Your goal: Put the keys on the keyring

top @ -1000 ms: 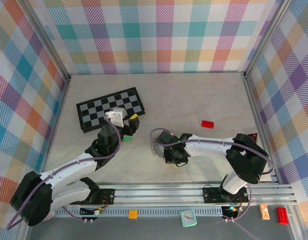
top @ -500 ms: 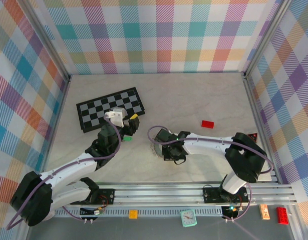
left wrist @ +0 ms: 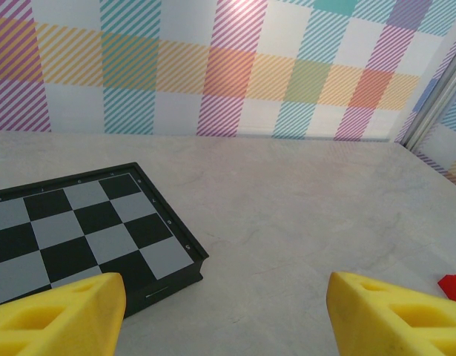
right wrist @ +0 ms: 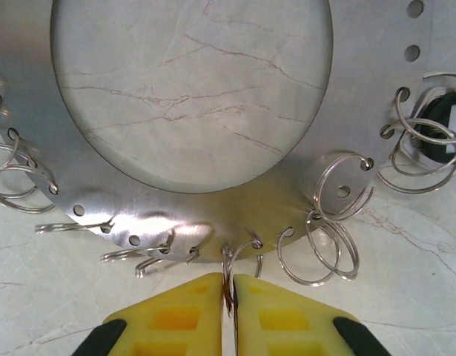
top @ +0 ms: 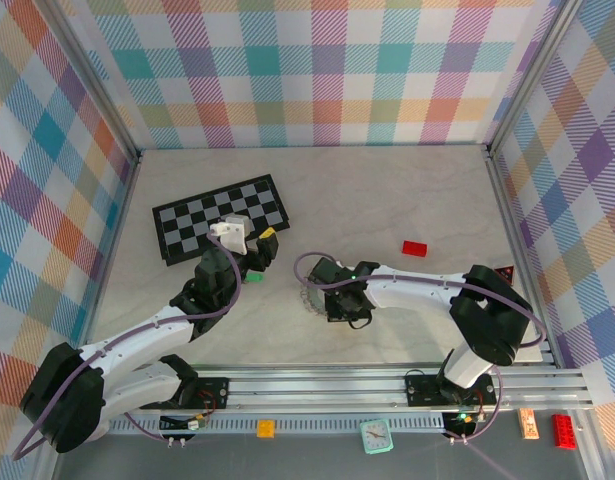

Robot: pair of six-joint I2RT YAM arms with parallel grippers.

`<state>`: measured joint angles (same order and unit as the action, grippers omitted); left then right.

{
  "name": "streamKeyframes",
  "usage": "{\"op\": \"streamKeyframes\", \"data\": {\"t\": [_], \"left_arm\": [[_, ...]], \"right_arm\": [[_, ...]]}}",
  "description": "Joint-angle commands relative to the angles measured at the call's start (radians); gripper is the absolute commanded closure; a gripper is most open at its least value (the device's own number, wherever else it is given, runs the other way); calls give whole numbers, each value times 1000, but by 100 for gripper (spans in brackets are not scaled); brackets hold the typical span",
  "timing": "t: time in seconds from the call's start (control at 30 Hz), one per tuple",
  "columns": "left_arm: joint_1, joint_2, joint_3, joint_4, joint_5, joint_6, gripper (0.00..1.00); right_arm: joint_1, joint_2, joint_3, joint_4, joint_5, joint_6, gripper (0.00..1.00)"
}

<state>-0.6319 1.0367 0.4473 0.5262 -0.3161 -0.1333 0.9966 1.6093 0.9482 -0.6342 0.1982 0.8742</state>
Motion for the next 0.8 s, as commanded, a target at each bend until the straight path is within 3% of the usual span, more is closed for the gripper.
{"op": "streamKeyframes", "data": {"t": [0.0,0.43,0.77], "left_arm": [[8,-16,-8,18,-14,18,29],[8,-22,-9,15,-15,20,29],[8,-23,-8,15,-16,23,29]], "right_arm": [[8,18,34,-40,-6,-17,87],[11,59,63,-71,-7,-19,87],[14,24,94,-117,17,-51,100]]}}
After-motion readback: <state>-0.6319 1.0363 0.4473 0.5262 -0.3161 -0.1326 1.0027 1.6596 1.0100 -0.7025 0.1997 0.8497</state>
